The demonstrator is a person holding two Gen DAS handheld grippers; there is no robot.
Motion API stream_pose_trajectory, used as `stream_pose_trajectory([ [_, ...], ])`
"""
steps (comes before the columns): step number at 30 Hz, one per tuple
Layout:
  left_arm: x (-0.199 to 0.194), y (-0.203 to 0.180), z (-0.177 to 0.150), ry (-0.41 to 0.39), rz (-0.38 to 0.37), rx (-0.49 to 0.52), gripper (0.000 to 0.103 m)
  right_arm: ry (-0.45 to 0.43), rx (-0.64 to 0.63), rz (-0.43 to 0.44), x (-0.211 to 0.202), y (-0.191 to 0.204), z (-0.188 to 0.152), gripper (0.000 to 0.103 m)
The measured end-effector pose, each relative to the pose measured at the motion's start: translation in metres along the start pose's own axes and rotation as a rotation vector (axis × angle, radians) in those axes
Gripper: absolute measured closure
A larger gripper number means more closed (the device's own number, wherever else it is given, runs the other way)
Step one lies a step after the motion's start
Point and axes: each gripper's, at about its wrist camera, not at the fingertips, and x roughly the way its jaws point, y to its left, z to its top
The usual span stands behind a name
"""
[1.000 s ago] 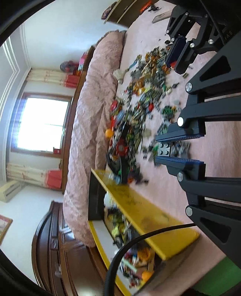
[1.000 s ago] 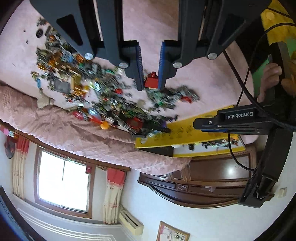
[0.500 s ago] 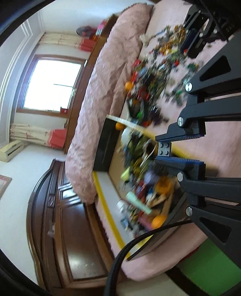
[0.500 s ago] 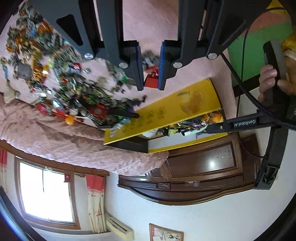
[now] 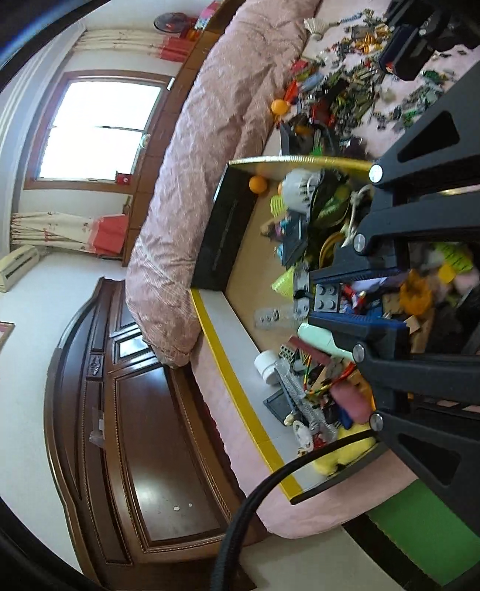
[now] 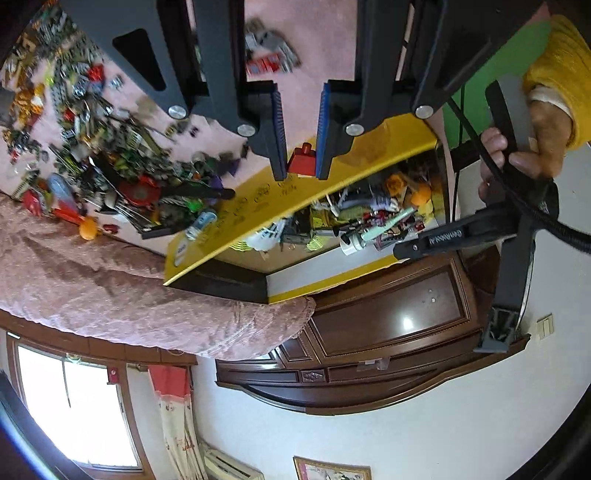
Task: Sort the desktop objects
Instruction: 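Carry the grey plate and red brick over the yellow box with both tools, then open the left tool to drop the grey plate into the box while the right releases the red brick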
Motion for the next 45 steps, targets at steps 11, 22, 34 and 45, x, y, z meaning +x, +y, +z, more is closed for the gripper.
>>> stream_pose_trajectory([
  [11,0.06,0.038,0.024,0.176,0.045,-0.115,0.087,0.083,-0.039,0.017,0.069,0.006,0.052,0.087],
  [22,0.074,0.055,0.019,0.211,0.066,-0.185,0.063,0.172,-0.004,0.009,0.128,-0.001,0.076,0.087],
  [34,0.069,0.054,0.022,0.18,0.082,-0.195,0.055,0.183,0.018,0.007,0.142,-0.002,0.08,0.087],
  [45,0.067,0.057,0.022,0.173,0.1,-0.214,0.052,0.155,0.043,0.05,0.136,0.002,0.083,0.061],
])
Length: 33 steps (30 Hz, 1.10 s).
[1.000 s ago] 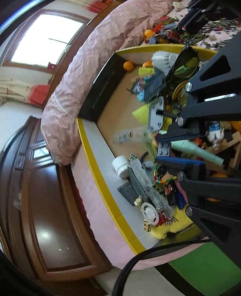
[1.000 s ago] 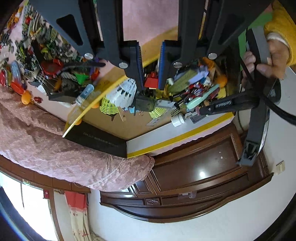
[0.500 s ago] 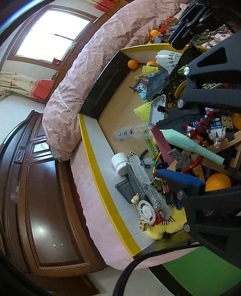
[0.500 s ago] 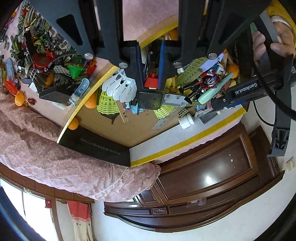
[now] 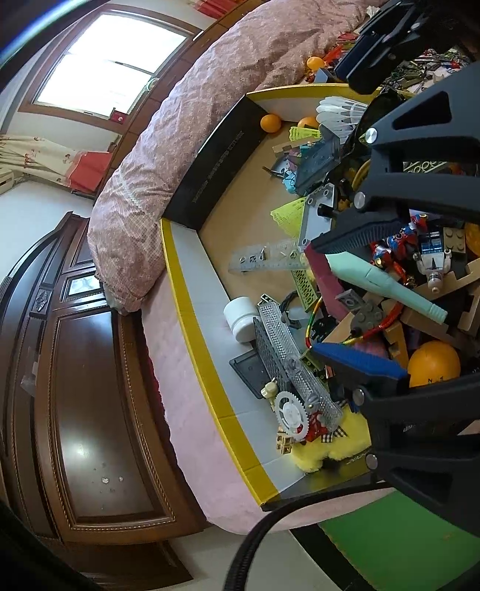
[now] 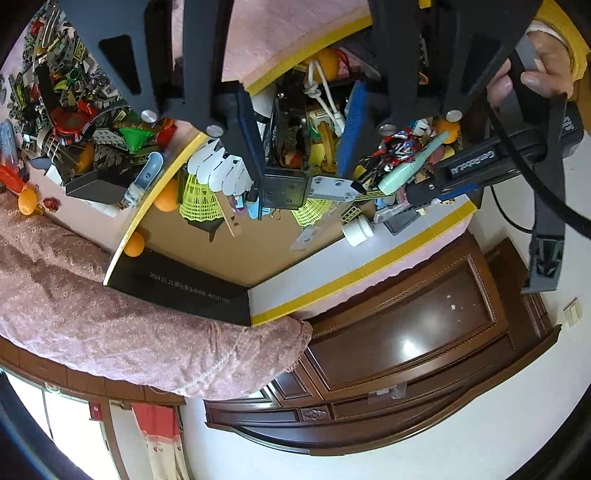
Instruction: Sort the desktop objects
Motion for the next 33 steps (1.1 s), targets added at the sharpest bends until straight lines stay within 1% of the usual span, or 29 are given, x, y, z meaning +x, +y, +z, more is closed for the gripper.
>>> stream_pose_trajectory([
  [8,-0.005,-0.002,-0.003,-0.017,0.025,0.015,0.051,-0.023,-0.009,0.024,-0.02,0.008,-0.007,0.06],
  [12,-0.011,-0.004,-0.005,-0.025,0.024,0.029,0.051,-0.027,0.003,0.037,-0.032,0.01,-0.015,0.059],
  [16,-0.023,-0.008,-0.008,-0.053,0.027,0.052,0.051,-0.026,0.021,0.047,-0.045,0.007,-0.027,0.059],
  [19,-0.036,-0.011,-0.01,-0.075,0.014,0.063,0.048,-0.028,0.032,0.048,-0.057,0.005,-0.037,0.059],
  [23,-0.053,-0.016,-0.017,-0.097,-0.005,0.065,0.047,-0.03,0.055,0.048,-0.073,0.001,-0.049,0.059],
  [27,-0.067,-0.024,-0.026,-0.115,-0.007,0.09,0.045,-0.02,0.092,0.044,-0.09,-0.004,-0.063,0.059],
  [29,-0.074,-0.029,-0.032,-0.122,-0.012,0.103,0.044,-0.009,0.115,0.052,-0.097,-0.006,-0.071,0.059],
  [33,-0.088,-0.04,-0.047,-0.122,-0.03,0.125,0.042,-0.002,0.143,0.041,-0.114,-0.008,-0.088,0.059],
])
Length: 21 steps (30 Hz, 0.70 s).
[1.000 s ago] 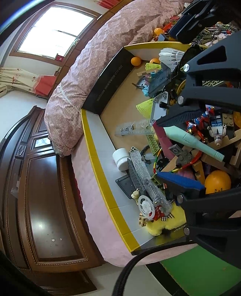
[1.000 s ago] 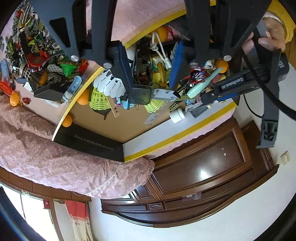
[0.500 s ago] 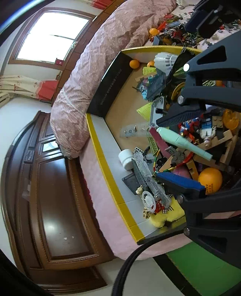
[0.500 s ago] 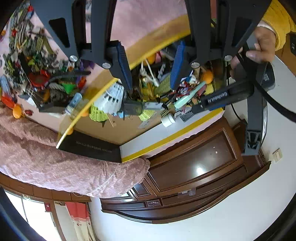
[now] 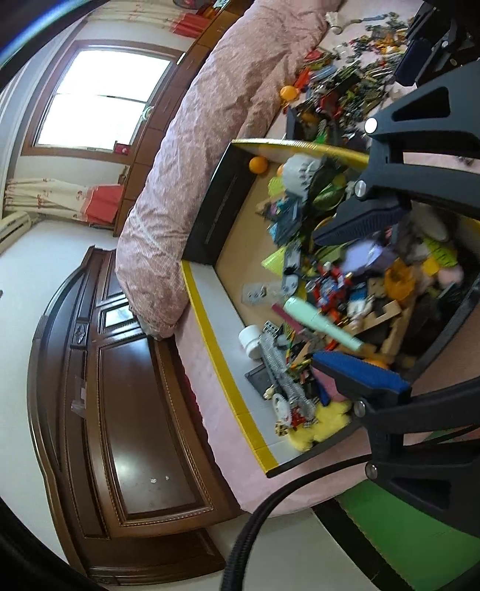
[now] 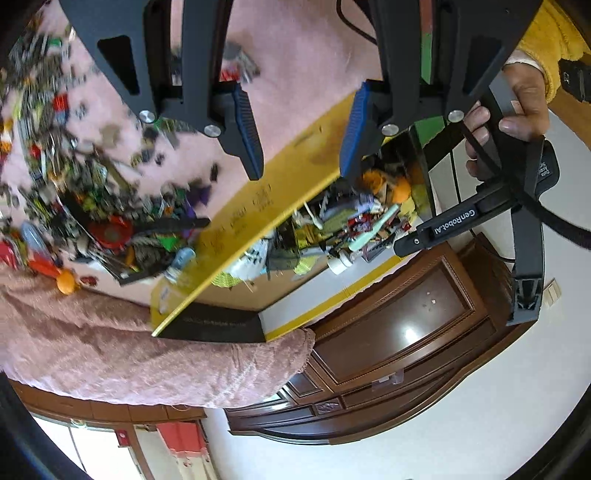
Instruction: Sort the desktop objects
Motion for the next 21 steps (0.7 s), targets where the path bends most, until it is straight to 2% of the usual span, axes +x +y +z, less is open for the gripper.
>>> stream_pose_trajectory([
  [9,-0.023,-0.035,-0.029,0.021,-0.045,0.062,0.042,-0.024,0.021,-0.076,-0.043,-0.011,-0.031,0.058],
  [11,-0.027,-0.043,-0.034,0.024,-0.053,0.072,0.042,-0.028,0.031,-0.085,-0.053,-0.015,-0.036,0.058],
  [13,-0.031,-0.048,-0.038,0.028,-0.062,0.075,0.042,-0.041,0.031,-0.112,-0.064,-0.018,-0.042,0.052],
  [21,-0.047,-0.076,-0.059,0.05,-0.109,0.096,0.042,-0.086,0.033,-0.213,-0.101,-0.029,-0.065,0.05],
])
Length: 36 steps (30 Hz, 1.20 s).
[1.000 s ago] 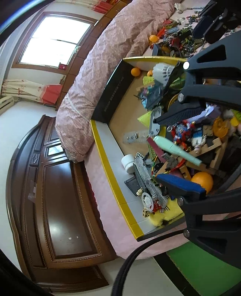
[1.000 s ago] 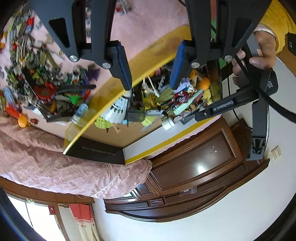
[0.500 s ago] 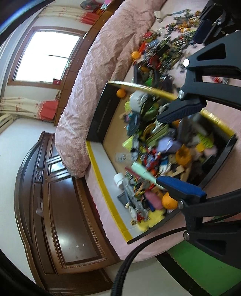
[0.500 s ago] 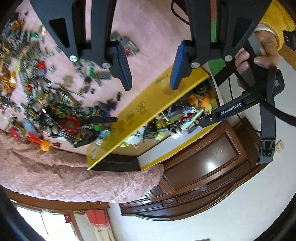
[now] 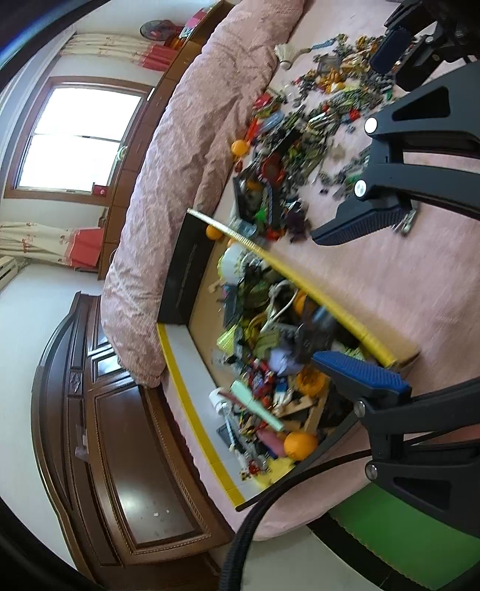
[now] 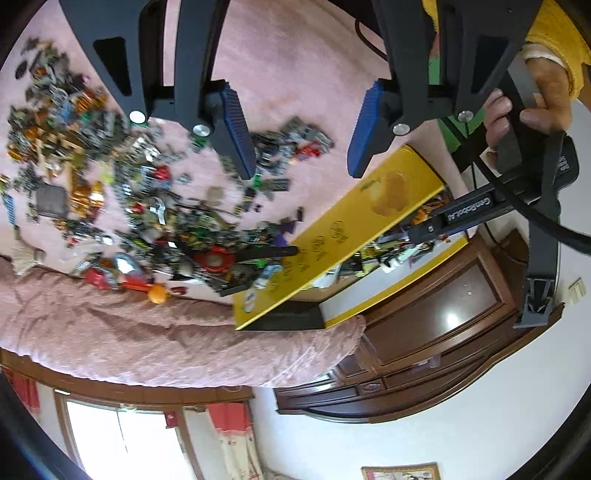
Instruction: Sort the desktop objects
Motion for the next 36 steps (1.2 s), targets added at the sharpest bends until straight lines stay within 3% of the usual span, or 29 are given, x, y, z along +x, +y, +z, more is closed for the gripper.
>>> stream_pose_trajectory([
  [6,-0.003,-0.024,-0.024,0.017,-0.039,0.024,0.042,-0.054,0.028,-0.104,-0.02,-0.02,-0.017,0.04],
  [13,0.007,-0.056,-0.057,0.042,-0.099,0.078,0.042,-0.057,0.032,-0.229,-0.02,-0.044,-0.043,0.039],
  [23,0.019,-0.097,-0.084,0.038,-0.123,0.182,0.042,-0.064,0.046,-0.31,-0.011,-0.067,-0.067,0.034],
  [36,0.032,-0.109,-0.097,0.067,-0.099,0.196,0.036,-0.079,0.064,-0.349,-0.008,-0.087,-0.08,0.031],
])
